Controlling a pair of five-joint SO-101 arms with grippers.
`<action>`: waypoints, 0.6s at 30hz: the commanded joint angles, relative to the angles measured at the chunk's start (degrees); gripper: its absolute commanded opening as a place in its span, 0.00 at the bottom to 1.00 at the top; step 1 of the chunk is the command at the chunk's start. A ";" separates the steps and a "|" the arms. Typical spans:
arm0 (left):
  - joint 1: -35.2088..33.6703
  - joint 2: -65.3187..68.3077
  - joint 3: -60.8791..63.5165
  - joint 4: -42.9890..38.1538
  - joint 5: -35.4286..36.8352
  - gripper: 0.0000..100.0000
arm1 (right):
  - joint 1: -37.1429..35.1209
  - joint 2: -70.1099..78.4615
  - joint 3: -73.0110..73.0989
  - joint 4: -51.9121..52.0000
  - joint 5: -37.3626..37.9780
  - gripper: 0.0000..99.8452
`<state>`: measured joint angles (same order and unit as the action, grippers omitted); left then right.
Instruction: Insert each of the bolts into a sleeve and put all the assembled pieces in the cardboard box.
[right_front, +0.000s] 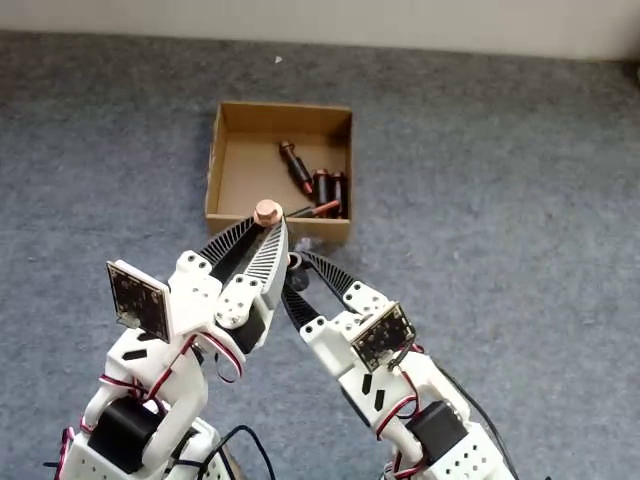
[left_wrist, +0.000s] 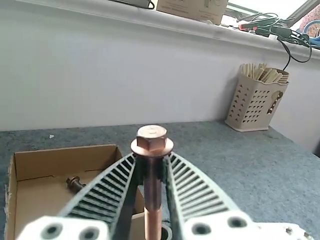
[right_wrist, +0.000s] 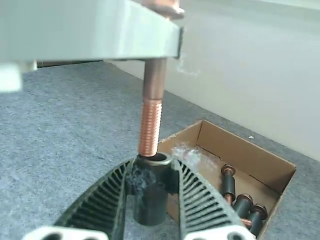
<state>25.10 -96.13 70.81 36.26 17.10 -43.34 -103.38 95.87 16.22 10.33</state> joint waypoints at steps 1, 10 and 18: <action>0.75 0.31 0.04 -0.18 0.09 0.00 | -0.48 -1.80 6.81 -1.71 0.53 0.01; 0.75 0.31 0.13 0.00 0.09 0.00 | -0.57 -1.80 6.81 -1.45 0.53 0.01; 3.03 0.31 1.01 0.00 -0.18 0.00 | -0.66 -1.80 6.81 -1.54 0.62 0.01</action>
<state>25.54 -96.13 71.43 36.09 17.10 -43.34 -103.38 95.87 16.22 10.33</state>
